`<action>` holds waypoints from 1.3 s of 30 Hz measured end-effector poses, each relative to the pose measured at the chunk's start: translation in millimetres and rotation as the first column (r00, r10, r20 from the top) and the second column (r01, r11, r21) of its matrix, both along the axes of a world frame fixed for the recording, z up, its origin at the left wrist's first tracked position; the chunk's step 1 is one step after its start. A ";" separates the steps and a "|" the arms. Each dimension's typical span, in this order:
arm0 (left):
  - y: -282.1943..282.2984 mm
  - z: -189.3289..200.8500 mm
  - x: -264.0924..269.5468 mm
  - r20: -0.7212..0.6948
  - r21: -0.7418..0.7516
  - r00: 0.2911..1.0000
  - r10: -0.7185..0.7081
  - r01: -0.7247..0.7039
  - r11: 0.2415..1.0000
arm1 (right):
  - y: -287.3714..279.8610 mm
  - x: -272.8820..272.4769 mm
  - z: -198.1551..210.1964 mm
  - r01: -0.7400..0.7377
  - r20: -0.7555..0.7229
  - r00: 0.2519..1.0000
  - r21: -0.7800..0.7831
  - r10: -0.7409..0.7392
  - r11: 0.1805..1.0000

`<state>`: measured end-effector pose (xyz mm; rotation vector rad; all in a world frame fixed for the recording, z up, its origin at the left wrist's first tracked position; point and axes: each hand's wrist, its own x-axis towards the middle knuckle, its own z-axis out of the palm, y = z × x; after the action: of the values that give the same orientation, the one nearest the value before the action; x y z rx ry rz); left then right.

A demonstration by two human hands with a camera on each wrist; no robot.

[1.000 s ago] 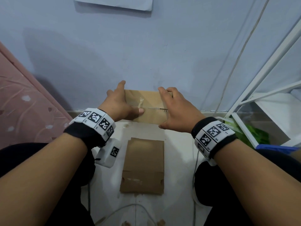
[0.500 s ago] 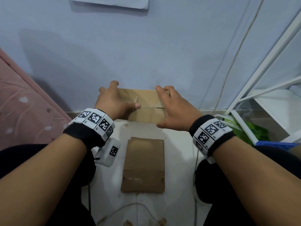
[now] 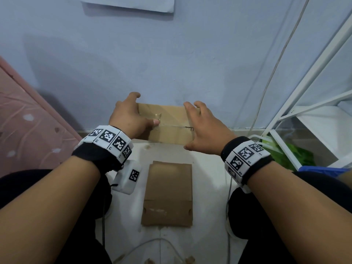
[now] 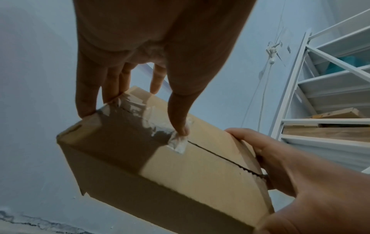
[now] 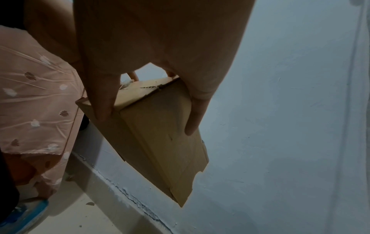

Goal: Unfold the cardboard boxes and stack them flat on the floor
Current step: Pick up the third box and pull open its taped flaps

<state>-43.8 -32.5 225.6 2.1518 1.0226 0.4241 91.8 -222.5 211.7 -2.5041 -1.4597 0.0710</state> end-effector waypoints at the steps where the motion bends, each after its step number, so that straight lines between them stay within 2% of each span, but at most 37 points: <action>1: 0.8 0.1 -0.3 0.002 0.008 1.000 -0.001 0.001 1.000 | -0.6 0.7 0.7 0.009 0.000 1.000 -0.009 -0.009 1.000; 8: 0.1 1.0 -1.1 0.005 0.011 0.999 -0.034 0.034 0.999 | -1.7 -0.7 2.3 0.022 -0.005 1.000 -0.019 -0.023 1.000; 15: -2.4 1.7 2.8 -0.022 -0.081 0.999 -0.040 0.039 0.996 | -0.9 0.3 1.1 0.033 0.013 0.999 -0.016 -0.032 0.999; 23: -10.8 1.9 -1.5 -0.042 0.064 0.999 0.005 -0.002 0.998 | 0.6 -0.1 2.3 0.000 0.023 1.000 -0.005 0.000 1.000; 39: 3.9 1.6 -4.4 0.058 0.050 0.997 -0.053 0.050 0.997 | -3.2 2.3 2.2 0.032 -0.006 0.999 -0.021 -0.032 0.999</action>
<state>-48.2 -28.6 227.2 2.1902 0.9309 0.4901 94.0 -225.7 214.0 -2.5410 -1.4234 0.0884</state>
